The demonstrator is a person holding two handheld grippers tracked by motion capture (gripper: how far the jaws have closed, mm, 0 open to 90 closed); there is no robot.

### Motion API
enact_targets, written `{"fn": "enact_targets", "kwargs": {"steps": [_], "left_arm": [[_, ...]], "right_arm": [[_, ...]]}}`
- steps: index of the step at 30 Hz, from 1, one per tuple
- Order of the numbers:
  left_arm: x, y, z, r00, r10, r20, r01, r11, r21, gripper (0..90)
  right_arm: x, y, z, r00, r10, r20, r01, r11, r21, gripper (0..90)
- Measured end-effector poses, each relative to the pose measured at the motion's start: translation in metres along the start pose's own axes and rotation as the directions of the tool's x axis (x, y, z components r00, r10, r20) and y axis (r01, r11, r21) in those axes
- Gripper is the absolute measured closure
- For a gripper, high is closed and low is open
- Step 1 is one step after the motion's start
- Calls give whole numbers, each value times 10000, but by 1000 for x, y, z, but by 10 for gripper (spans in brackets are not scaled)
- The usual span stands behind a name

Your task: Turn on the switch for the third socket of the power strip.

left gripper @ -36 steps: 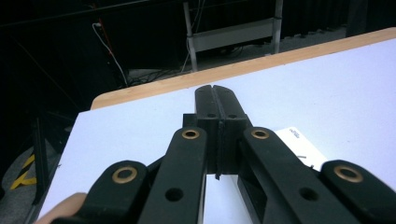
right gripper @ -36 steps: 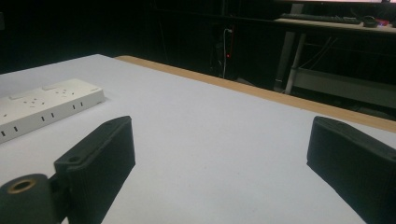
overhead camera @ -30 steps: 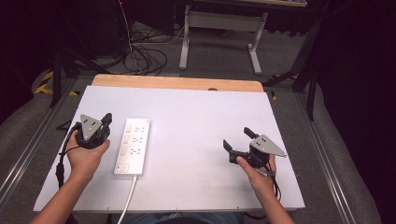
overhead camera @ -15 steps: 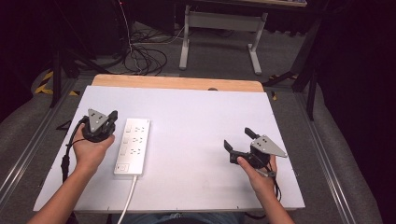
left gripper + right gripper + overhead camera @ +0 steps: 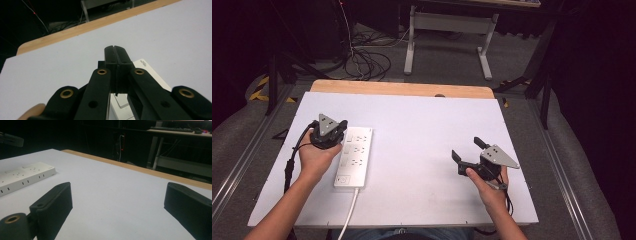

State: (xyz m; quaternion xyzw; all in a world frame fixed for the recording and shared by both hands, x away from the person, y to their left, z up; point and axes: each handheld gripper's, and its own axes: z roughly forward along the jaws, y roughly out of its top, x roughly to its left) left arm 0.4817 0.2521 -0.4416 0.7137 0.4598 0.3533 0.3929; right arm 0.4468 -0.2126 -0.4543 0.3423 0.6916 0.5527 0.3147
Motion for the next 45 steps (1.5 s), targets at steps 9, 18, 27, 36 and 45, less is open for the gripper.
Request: {"fn": "enact_targets", "kwargs": {"steps": [9,18,27,36,45], "left_arm": [[1,-2,7,9995,234,228,-247,9977,630,899],[-4,-2,17,9974,570,443,-614,9924,1066,899],[-3,-3,21,9966,626,532,-697,9870,1445,899],[-5,-5,25,9947,682,768,-815,9792,1858,899],[-6,-6,28,9939,700,857,-868,9735,2116,899]], "right_arm": [[0,0,0,10000,3,-12,-3,10000,6,84],[0,0,1,10000,71,21,-72,10000,36,85],[0,0,1,10000,21,0,-21,10000,38,86],[0,0,0,10000,33,-12,-33,10000,40,86],[0,0,0,10000,6,-17,-6,10000,7,86]]}}
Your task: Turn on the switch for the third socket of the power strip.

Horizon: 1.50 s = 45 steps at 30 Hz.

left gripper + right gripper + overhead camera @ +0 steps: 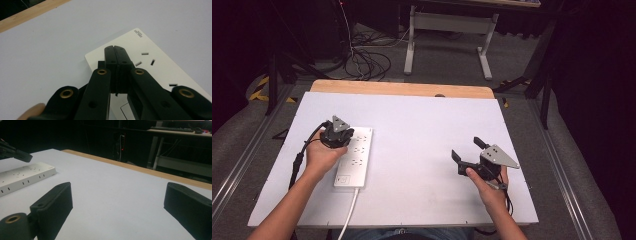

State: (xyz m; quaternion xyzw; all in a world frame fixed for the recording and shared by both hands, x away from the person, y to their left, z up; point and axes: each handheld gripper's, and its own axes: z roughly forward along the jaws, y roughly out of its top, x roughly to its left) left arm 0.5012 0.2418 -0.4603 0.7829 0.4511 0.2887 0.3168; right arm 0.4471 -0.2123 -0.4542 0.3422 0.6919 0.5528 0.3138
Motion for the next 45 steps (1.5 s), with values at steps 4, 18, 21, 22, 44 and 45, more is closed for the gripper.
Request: {"fn": "enact_targets", "kwargs": {"steps": [4,18,21,22,44,45], "left_arm": [[0,0,1,10000,97,5,-97,9999,102,898],[1,-2,3,10000,81,5,-81,9988,481,899],[1,-2,4,10000,61,1,-60,9980,636,898],[1,-2,4,10000,35,2,-35,9978,661,898],[2,-5,3,9998,-150,148,138,9970,764,898],[2,-5,2,9997,-197,171,183,9969,760,899]], "right_arm": [[0,0,0,10000,-6,-6,6,10000,-4,86],[0,0,0,10000,-30,-11,30,10000,7,86],[0,0,0,10000,-26,-16,26,10000,6,86],[0,0,0,10000,-29,-15,29,10000,4,86],[0,1,-1,10000,4,2,-4,10000,-67,88],[0,1,-1,10000,6,-12,-6,10000,-78,88]]}}
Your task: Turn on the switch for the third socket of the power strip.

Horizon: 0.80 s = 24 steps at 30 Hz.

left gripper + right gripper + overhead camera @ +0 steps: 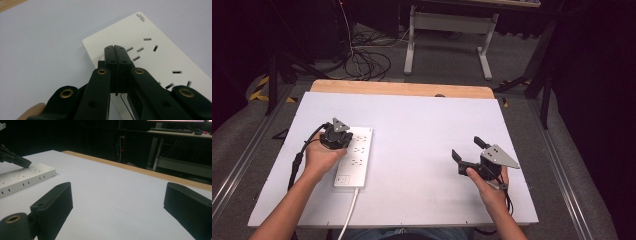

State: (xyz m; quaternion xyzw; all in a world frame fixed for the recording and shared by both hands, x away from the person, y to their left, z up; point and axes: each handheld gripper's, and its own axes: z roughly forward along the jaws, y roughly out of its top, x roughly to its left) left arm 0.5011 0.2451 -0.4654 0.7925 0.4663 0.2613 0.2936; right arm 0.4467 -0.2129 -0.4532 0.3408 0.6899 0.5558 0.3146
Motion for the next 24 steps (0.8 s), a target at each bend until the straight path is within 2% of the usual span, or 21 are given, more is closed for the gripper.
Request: {"fn": "enact_targets", "kwargs": {"steps": [7,10,16,24], "left_arm": [[0,-3,-1,9999,-162,36,162,9997,-156,899],[-1,-4,-2,9996,-279,50,279,9996,14,899],[-1,-7,-5,9991,-400,114,400,9992,-1,900],[-1,-7,-5,9992,-395,94,395,9992,-15,899]], "right_arm": [[0,0,0,10000,4,5,-4,10000,-15,88],[0,0,0,10000,-3,7,3,10000,-19,87],[0,1,0,10000,4,18,-4,10000,-30,88],[0,1,0,10000,3,13,-3,10000,-43,88]]}}
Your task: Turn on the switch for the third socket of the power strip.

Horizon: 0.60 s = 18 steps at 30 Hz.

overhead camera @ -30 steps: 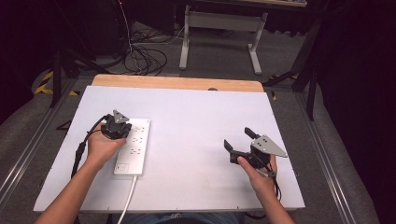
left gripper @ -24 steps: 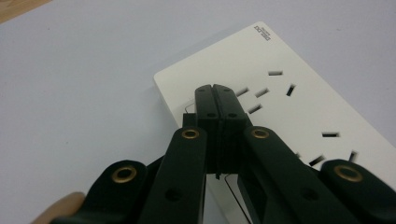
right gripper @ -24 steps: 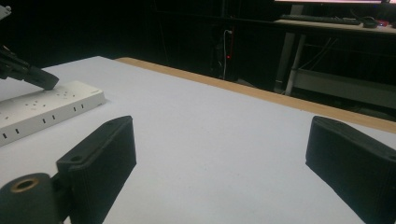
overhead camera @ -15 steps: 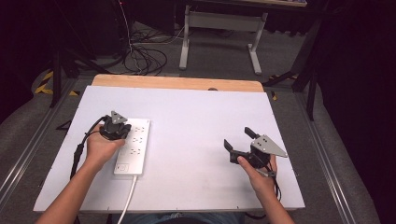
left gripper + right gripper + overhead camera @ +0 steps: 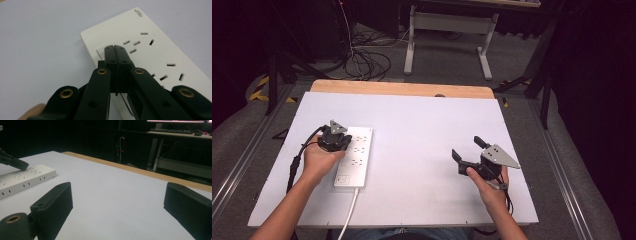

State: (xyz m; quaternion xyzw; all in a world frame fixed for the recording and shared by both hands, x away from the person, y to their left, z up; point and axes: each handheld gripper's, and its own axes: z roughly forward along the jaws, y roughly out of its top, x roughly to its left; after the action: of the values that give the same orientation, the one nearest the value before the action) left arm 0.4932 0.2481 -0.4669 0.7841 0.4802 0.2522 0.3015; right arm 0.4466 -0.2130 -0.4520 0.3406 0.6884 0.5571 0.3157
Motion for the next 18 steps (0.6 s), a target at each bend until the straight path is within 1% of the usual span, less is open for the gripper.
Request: {"fn": "enact_targets", "kwargs": {"steps": [2,5,9,12,14,16,18], "left_arm": [[0,0,0,10000,11,12,-11,10000,-29,900],[1,-1,0,9998,-136,125,137,9999,-65,900],[0,-1,0,9998,-150,107,151,9998,-108,899],[0,-1,1,9999,-121,99,123,9997,-224,899],[-1,-1,1,9998,-176,106,179,9994,-305,898],[0,0,-2,9997,-256,65,260,9982,-533,898],[1,1,-8,9992,-388,41,390,9949,-931,898]], "right_arm": [[0,0,0,10000,2,5,-2,10000,-6,88],[0,0,0,10000,0,2,0,10000,0,88],[0,0,0,10000,-9,-8,9,10000,-18,88],[0,0,0,10000,-13,-4,13,10000,-15,88],[-1,0,0,10000,-5,-12,4,10000,-31,87],[-1,0,0,10000,-2,-25,2,10000,-35,88],[-1,0,1,10000,-17,-33,17,10000,-29,88]]}}
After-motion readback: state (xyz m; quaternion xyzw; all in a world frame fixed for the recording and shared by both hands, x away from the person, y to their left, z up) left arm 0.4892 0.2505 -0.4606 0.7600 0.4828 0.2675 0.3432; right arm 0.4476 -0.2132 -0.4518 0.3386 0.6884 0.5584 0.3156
